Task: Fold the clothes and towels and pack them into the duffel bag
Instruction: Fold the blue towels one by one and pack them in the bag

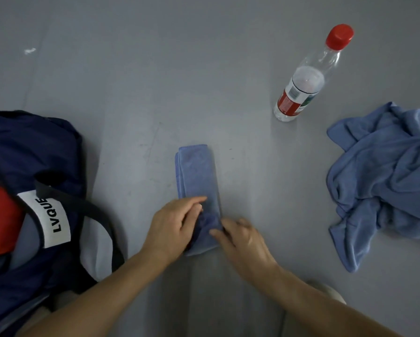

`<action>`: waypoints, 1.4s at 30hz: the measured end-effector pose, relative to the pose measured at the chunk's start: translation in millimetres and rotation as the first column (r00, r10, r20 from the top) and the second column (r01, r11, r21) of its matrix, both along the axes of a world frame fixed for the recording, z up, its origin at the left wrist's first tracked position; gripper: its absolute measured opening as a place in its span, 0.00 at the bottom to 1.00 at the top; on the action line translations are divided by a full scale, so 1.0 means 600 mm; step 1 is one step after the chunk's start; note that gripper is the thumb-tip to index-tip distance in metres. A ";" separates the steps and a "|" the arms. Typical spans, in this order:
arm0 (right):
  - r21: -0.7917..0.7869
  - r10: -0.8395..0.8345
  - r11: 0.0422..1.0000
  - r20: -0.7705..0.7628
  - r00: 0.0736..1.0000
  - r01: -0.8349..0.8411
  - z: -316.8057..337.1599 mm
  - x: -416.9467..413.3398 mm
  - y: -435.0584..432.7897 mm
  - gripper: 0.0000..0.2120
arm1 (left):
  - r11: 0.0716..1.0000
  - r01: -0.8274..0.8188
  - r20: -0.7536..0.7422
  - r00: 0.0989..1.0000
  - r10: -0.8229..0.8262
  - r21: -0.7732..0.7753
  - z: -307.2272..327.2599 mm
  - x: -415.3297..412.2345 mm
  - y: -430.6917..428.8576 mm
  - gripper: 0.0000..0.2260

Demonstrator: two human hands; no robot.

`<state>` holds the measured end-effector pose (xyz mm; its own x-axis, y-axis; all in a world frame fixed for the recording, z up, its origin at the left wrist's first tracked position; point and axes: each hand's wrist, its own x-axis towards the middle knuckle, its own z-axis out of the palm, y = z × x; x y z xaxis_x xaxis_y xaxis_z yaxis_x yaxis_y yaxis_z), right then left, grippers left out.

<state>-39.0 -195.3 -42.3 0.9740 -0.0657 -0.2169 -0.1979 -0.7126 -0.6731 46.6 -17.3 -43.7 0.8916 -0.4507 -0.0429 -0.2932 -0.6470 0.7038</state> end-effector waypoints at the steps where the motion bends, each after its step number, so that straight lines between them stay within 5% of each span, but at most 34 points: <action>1: 0.049 -0.056 0.997 -0.075 0.996 0.059 -0.001 0.014 0.001 0.13 | 0.998 -0.060 -0.140 0.989 0.057 -0.021 0.005 -0.002 0.007 0.17; 3: 0.111 -0.128 0.982 -0.194 0.973 0.151 -0.007 0.041 0.000 0.18 | 1.000 -0.018 -0.278 0.961 0.015 -0.005 0.010 -0.008 0.015 0.20; 6: 0.107 -0.191 0.969 -0.261 0.946 0.225 -0.011 0.055 0.005 0.20 | 0.999 0.033 -0.251 0.968 -0.032 -0.001 0.001 -0.015 0.012 0.18; 8: 0.054 -0.170 0.983 -0.126 0.977 0.178 -0.001 0.045 0.004 0.06 | 1.000 0.013 -0.219 0.976 -0.010 0.011 -0.003 -0.008 0.003 0.15; 11: -0.205 0.159 0.972 0.229 0.960 -0.112 -0.011 0.016 -0.012 0.20 | 0.996 0.067 -0.146 0.988 -0.058 0.056 -0.009 -0.003 -0.005 0.14; 14: -0.418 0.449 0.842 0.191 0.873 -0.341 -0.023 0.000 -0.023 0.30 | 0.980 0.086 0.078 0.992 -0.101 0.180 -0.017 -0.021 0.001 0.15; 18: -0.457 0.463 0.815 0.142 0.875 -0.357 -0.034 0.010 -0.027 0.33 | 0.957 0.146 0.360 0.904 -0.233 0.252 -0.036 -0.047 0.015 0.20; 22: -0.463 0.459 0.816 0.158 0.874 -0.345 -0.035 0.018 -0.023 0.27 | 0.856 0.312 0.144 0.905 -0.399 0.413 -0.051 -0.056 0.040 0.32; 26: -0.447 0.460 0.823 0.161 0.873 -0.351 -0.027 0.027 -0.025 0.27 | 0.802 0.331 0.110 0.893 -0.436 0.497 -0.054 -0.038 0.040 0.36; 31: -0.316 0.399 0.884 0.131 0.907 -0.344 -0.010 0.036 -0.031 0.32 | 0.909 0.338 0.034 0.934 -0.357 0.244 -0.041 -0.032 0.044 0.30; 33: -0.114 0.247 0.965 0.107 0.963 -0.235 -0.007 0.039 -0.032 0.29 | 0.982 0.026 -0.074 0.997 -0.013 0.188 -0.033 -0.032 0.014 0.25; 35: 0.038 0.118 0.992 -0.010 0.993 -0.117 -0.001 0.046 -0.034 0.26 | 0.894 -0.276 -0.144 0.928 0.344 0.354 -0.020 -0.021 0.013 0.20; 39: 0.071 0.053 0.997 -0.241 0.969 -0.037 0.004 0.053 -0.025 0.19 | 0.988 -0.151 -0.348 0.927 0.136 -0.017 0.007 -0.025 0.025 0.16; 42: 0.035 -0.016 0.999 -0.158 0.987 0.022 0.011 0.052 0.000 0.20 | 0.972 -0.233 -0.369 0.902 0.223 0.018 0.004 -0.016 0.029 0.12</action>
<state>-7.9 -195.1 -35.6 0.9262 -0.0731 -0.3698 -0.3166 -0.6833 -0.6579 37.0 0.3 -41.3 0.8938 -0.2424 -0.3772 0.1419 -0.6451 0.7508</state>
